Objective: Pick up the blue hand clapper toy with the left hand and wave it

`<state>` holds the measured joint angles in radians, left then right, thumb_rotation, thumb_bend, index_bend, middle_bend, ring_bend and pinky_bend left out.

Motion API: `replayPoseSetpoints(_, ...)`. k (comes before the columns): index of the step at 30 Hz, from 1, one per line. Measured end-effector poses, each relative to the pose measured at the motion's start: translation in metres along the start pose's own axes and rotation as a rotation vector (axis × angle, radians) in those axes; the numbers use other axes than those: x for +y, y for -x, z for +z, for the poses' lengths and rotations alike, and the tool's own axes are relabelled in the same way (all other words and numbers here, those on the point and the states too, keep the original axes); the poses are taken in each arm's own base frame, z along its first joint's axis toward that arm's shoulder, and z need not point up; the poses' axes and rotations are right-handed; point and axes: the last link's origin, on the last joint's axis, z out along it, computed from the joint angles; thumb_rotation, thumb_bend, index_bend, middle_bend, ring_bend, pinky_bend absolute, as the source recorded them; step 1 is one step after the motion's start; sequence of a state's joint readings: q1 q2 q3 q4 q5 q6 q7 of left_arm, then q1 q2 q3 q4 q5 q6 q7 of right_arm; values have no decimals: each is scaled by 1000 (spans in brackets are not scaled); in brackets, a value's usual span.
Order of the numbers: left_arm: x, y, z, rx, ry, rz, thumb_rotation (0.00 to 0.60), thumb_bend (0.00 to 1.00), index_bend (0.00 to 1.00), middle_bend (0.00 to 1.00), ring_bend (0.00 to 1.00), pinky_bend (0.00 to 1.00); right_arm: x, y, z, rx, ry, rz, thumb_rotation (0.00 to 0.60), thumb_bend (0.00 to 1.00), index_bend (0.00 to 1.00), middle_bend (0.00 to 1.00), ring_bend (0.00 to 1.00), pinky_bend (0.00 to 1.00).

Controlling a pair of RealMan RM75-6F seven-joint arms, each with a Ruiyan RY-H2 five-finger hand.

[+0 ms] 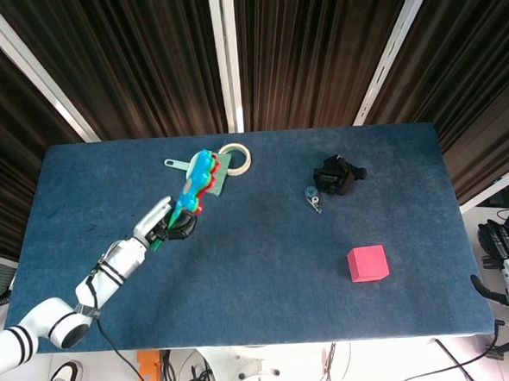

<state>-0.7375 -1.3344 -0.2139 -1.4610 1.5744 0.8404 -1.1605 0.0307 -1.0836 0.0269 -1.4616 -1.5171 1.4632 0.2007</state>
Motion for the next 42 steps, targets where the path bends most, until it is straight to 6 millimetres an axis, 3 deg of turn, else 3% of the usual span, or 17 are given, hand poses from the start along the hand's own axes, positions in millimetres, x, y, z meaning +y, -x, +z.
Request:
replayPoseSetpoints(7,-30,21,-3,-141,-58,800,600,694,1000,1000,1000,1000,2,1,0,-9,2,12,600,242,0,0,0,0)
replayPoseSetpoints(12,-44,33,-3,-220,-67,1157,600,685,1000,1000,1000,1000,5,0,-1,-7,3,12,600,269,0,0,0,0)
replayPoseSetpoints(17,-47,38,0,-222,-88,1186,600,681,1000,1000,1000,1000,5,2,-1,-12,2,15,600,273,0,0,0,0)
replayPoseSetpoints(24,-50,40,12,-141,-139,910,600,673,1000,1000,1000,1000,6,1,0,-16,-5,15,600,305,0,0,0,0)
replayPoseSetpoints(29,-59,39,23,-78,-154,927,592,474,985,999,992,994,7,0,0,-13,-2,13,600,305,0,0,0,0)
replayPoseSetpoints(30,-61,38,24,-64,-151,950,547,429,910,969,950,954,8,0,0,-12,-1,13,600,304,0,0,0,0)
replayPoseSetpoints(32,-64,35,26,-33,-145,996,410,349,572,751,717,738,9,-1,1,-10,3,15,600,303,0,0,0,0)
replayPoseSetpoints(34,-65,34,26,-28,-146,1008,296,260,88,225,191,240,9,0,1,-8,5,17,600,303,0,0,0,0)
replayPoseSetpoints(36,-67,36,25,-41,-155,1009,293,216,0,18,5,23,9,-1,0,-4,5,19,600,302,0,0,0,0)
replayPoseSetpoints(42,-59,25,20,20,-141,1009,360,144,0,0,0,0,10,-4,0,10,4,18,600,301,0,0,0,0)
